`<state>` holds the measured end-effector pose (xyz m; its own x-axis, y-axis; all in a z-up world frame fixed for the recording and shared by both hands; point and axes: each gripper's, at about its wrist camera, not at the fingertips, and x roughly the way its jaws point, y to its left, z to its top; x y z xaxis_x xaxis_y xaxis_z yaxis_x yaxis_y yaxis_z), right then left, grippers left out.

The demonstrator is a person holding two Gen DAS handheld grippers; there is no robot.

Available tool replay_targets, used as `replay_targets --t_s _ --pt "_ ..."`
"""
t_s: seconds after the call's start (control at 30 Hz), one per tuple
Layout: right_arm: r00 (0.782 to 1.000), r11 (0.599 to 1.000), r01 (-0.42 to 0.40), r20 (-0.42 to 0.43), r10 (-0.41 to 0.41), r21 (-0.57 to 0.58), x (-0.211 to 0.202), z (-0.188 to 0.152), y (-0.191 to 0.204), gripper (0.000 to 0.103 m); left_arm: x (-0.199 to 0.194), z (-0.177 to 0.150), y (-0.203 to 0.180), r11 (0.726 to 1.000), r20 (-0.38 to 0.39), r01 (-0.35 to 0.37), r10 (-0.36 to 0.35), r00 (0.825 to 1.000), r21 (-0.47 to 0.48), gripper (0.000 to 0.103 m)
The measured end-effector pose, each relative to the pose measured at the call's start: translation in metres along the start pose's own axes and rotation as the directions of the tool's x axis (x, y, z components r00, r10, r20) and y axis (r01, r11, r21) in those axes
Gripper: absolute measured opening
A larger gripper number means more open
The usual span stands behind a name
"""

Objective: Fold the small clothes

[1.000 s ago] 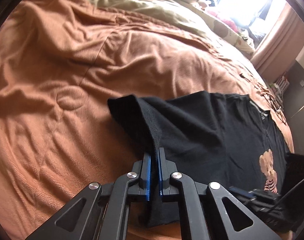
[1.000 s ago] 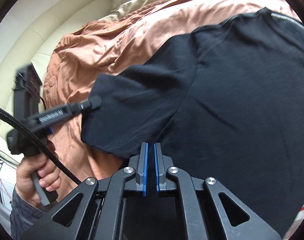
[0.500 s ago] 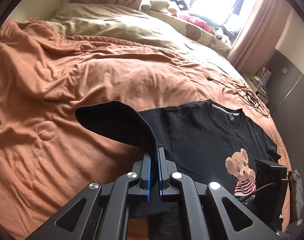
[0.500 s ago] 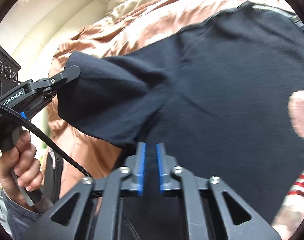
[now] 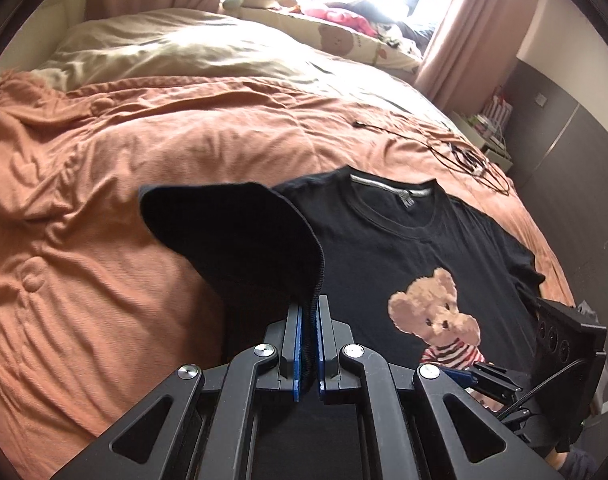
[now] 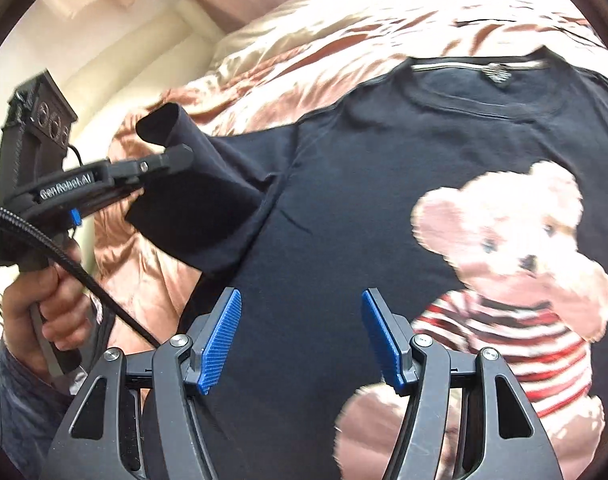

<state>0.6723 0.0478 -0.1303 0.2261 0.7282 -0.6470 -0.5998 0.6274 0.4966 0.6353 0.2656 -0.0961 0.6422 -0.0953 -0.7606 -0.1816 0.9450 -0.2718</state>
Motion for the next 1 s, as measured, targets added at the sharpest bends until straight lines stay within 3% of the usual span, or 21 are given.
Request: replay_targets --t_s 0.27,0.5,0.73,1.0 --pt "0.999 0.997 -0.002 0.039 -0.001 0.078 -0.026 0.003 -0.029 0.061 0.036 -0.012 -0.049 0.996 -0.115 0.028 -0.018 0.993 0.084 0.009" --pt "0.999 0.994 -0.03 0.038 0.025 0.109 -0.032 0.0 -0.039 0.061 0.026 -0.008 -0.038 0.999 -0.074 0.043 -0.041 0.996 0.026 0.04" --pt "1.0 0.998 -0.005 -0.005 0.005 0.066 -0.012 0.005 -0.039 0.061 0.024 -0.018 -0.011 0.998 -0.09 -0.061 0.063 0.994 0.027 0.04" --pt "0.998 0.999 0.03 -0.049 -0.028 0.032 0.031 0.037 -0.031 0.061 0.038 -0.04 0.032 0.993 -0.131 -0.11 0.105 0.986 -0.031 0.04"
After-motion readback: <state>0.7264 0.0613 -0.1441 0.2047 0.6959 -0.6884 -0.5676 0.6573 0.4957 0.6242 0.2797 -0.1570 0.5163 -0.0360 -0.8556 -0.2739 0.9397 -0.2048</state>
